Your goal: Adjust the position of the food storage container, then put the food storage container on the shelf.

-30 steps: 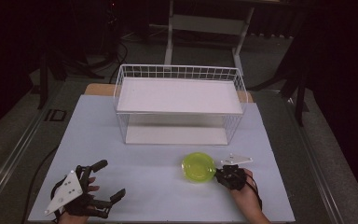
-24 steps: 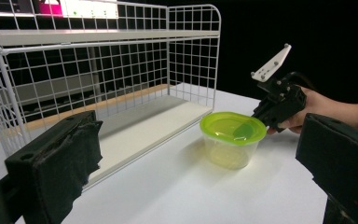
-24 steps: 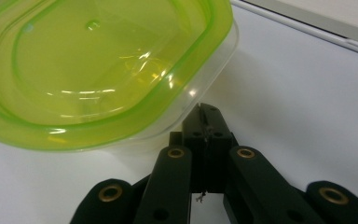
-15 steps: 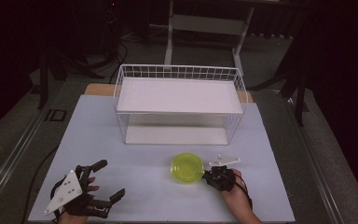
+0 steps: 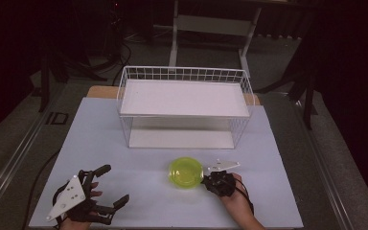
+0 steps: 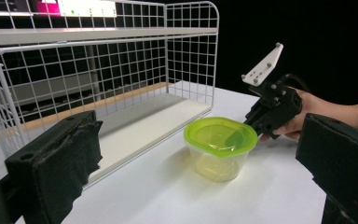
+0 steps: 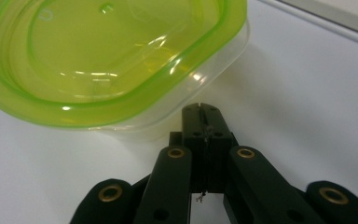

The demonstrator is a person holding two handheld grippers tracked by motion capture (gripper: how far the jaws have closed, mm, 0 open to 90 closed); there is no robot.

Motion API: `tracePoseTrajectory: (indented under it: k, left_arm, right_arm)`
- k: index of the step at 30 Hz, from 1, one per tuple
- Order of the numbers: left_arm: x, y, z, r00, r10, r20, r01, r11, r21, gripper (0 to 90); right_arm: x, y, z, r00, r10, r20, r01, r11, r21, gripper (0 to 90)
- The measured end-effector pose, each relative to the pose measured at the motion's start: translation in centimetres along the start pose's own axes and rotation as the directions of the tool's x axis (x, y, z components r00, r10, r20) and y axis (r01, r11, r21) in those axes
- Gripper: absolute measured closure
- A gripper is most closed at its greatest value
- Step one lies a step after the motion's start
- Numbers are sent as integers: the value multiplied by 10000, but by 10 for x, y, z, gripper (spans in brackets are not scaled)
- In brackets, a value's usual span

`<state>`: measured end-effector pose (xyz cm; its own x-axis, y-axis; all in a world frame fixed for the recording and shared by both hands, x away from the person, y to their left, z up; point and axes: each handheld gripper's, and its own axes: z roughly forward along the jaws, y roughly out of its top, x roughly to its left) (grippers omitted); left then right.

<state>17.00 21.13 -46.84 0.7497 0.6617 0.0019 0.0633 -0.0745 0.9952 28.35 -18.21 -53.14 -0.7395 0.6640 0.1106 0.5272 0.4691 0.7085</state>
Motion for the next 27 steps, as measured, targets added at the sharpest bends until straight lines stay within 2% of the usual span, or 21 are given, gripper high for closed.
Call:
tracePoseTrajectory:
  k: [7, 11, 12, 13, 14, 16, 17, 19, 21, 23, 25, 27]
  left_arm:
    - [0, 0, 0, 10000, -57, 56, 57, 10000, -73, 4]
    - [-1, 0, 1, 9999, -107, 86, 107, 9999, -17, 4]
    - [-2, 0, 2, 9999, -61, 126, 60, 10000, 45, 4]
    - [-2, 0, 2, 9999, -61, 126, 60, 10000, 45, 4]
    - [-3, 0, 3, 9999, -53, 145, 51, 9999, 90, 4]
    - [-4, 0, 4, 9997, -66, 232, 63, 9999, 127, 4]
    - [-5, 0, 5, 9996, -51, 267, 47, 9999, 150, 4]
    - [-6, 1, 8, 9992, -104, 381, 96, 9998, 201, 4]
    - [-8, 2, 10, 9980, -198, 601, 178, 9993, 338, 4]
    - [-10, 4, 13, 9972, -116, 743, 76, 9985, 542, 4]
    - [-12, 7, 15, 9969, -75, 785, 27, 9981, 620, 4]
    - [-13, 9, 17, 9949, -149, 998, 82, 9977, 668, 4]
  right_arm:
    - [-7, 1, -16, 9990, -219, 394, 227, 9995, -204, 850]
    - [-12, -2, -30, 9968, -370, 707, 397, 9985, -371, 716]
    - [-13, -3, -35, 9973, -273, 679, 310, 9981, -540, 645]
    - [-13, -3, -35, 9973, -273, 679, 310, 9981, -540, 645]
    - [-13, -4, -42, 9959, -289, 861, 348, 9971, -684, 539]
    - [-12, -5, -51, 9974, -269, 674, 333, 9949, -957, 346]
    - [-12, -5, -55, 9974, -457, 566, 509, 9942, -946, 275]
    - [-10, -6, -64, 9984, -503, 260, 531, 9913, -1203, 181]
    - [-7, -7, -72, 9990, -424, 122, 438, 9877, -1500, 161]
    - [-4, -7, -80, 9988, -468, -106, 443, 9836, -1747, 125]
    - [0, -6, -87, 9983, -575, -34, 556, 9770, -2057, 144]
    - [5, -3, -93, 9962, -829, 280, 871, 9705, -2248, 148]
